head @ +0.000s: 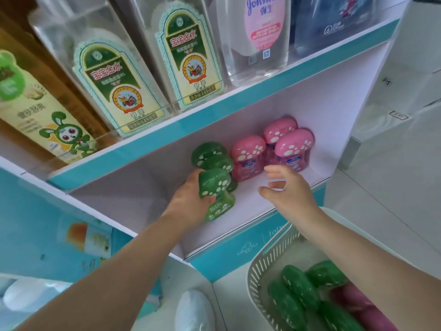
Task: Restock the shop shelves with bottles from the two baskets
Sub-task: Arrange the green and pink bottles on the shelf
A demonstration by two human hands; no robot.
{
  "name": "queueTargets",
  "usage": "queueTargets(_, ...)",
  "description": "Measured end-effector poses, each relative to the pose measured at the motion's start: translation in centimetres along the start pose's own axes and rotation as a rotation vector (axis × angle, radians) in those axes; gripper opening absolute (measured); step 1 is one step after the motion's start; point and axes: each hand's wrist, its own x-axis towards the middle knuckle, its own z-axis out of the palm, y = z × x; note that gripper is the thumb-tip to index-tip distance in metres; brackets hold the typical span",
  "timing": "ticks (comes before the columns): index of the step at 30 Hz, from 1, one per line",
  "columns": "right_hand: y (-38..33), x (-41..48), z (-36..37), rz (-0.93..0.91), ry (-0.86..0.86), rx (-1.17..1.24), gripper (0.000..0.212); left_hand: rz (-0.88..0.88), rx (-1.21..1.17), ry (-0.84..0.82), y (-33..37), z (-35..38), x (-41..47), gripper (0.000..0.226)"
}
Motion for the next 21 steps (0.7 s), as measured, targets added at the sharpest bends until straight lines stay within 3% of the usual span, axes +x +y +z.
queueTargets(12,-0.7,-0.2,1.5,-0.017,-0.046,-0.011,0.040,-0.173,0.303,-0.034,-2.9,-0.1,0.5,0.058)
queueTargets(17,-0.3,-0.3,1.9,0.005,-0.066,-0.008,0.039,-0.130,0.457,-0.004,-3.3,-0.3,1.4,0.073)
queueTargets(21,0.0,-0.4,2.5,-0.019,-0.091,-0.041,0.038,-0.085,0.510,0.058,-3.2,0.4,1.9,0.060)
